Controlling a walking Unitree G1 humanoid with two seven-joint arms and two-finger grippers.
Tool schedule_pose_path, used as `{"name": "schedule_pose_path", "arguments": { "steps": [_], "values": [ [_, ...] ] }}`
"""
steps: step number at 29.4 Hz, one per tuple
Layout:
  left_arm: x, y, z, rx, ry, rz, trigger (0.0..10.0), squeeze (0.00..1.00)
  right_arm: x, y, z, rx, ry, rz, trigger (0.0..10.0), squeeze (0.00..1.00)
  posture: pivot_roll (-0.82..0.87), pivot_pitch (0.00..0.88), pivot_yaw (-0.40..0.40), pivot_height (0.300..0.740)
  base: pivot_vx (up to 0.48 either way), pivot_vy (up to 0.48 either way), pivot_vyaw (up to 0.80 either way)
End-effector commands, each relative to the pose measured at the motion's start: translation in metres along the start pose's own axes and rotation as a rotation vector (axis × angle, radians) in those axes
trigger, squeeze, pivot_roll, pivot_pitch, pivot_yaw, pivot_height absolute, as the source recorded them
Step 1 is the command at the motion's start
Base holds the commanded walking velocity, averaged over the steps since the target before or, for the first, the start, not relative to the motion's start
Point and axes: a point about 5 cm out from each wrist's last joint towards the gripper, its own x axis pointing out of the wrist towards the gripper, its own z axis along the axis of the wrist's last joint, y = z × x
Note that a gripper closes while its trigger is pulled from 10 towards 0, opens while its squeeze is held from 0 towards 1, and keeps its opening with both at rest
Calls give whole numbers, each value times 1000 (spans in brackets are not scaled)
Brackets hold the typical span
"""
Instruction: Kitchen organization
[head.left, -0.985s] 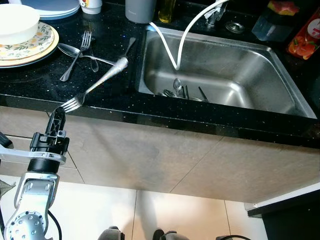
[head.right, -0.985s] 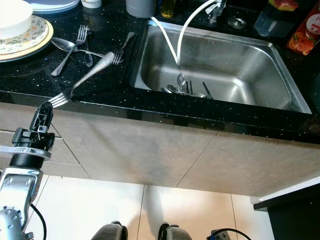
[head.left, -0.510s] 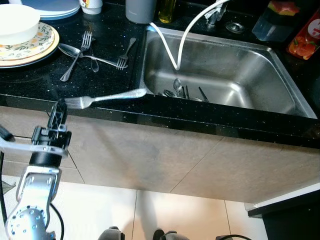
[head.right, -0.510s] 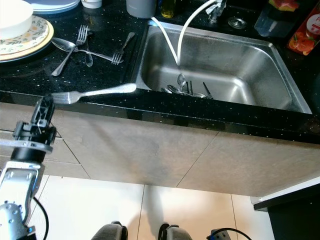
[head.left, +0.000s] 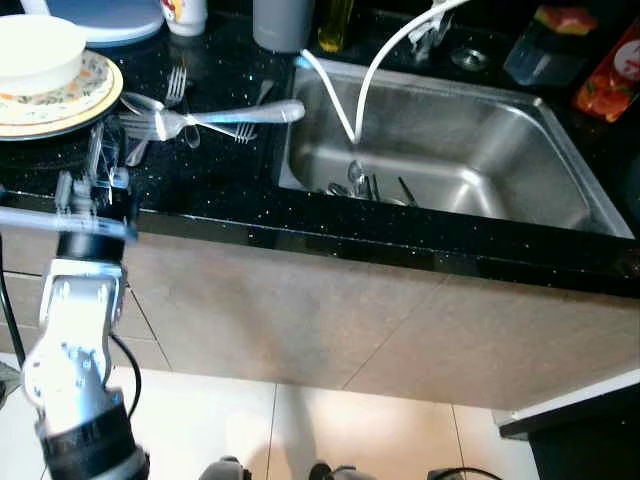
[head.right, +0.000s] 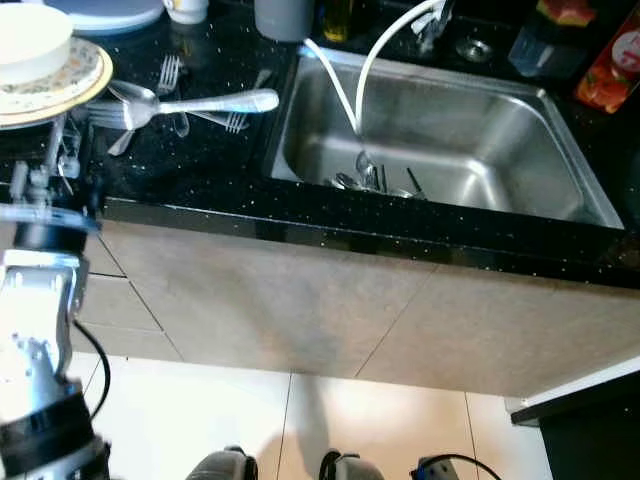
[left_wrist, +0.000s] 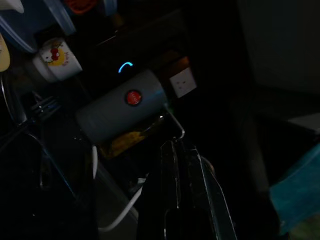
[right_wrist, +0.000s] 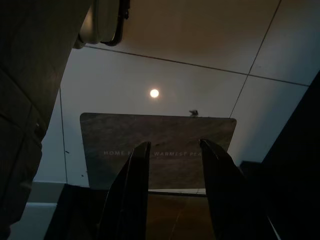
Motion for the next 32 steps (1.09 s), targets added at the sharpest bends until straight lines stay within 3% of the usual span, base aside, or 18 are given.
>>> {"name": "schedule_pose_path", "arguments": {
  "steps": [1,2,3,4,5,11,12,15,20,23,32],
  "values": [
    [3,5,0,37,6,37,0,0,-1,-1,-9,26,23,-8,10000,0,111,123,-76,740,0,0,0],
    [8,9,3,91,10,66,10000,0,0,-1,-9,32,19,-8,10000,0,109,119,-73,740,0,0,0],
    [14,11,5,144,14,78,10000,0,0,-1,-8,37,16,-8,10000,0,110,121,-74,740,0,0,0],
    [14,11,5,144,14,78,10000,0,0,-1,-8,37,16,-8,10000,0,110,121,-74,740,0,0,0],
    [22,15,8,209,28,102,10000,0,0,0,-8,42,11,-6,10000,0,108,118,-70,740,0,0,0],
    [29,21,3,329,103,123,10000,0,0,1,-6,59,1,-3,10000,0,108,119,-68,740,0,0,0],
    [30,16,-1,375,122,85,10000,0,0,2,-5,58,0,0,10000,0,115,115,-66,740,315,0,0],
    [30,9,-6,402,136,41,10000,0,1,4,-4,59,-3,3,10000,0,121,113,-67,740,359,0,0],
    [33,-4,-13,411,143,-29,10000,0,1,7,-2,59,-9,7,10000,0,128,112,-65,740,463,0,0],
    [36,-20,-14,379,134,-108,10000,0,1,8,1,59,-15,10,10000,0,130,113,-65,740,472,0,0],
    [40,-36,-14,352,107,-178,10000,0,1,8,1,59,-13,8,10000,0,129,112,-68,740,467,0,0]
  ]
}}
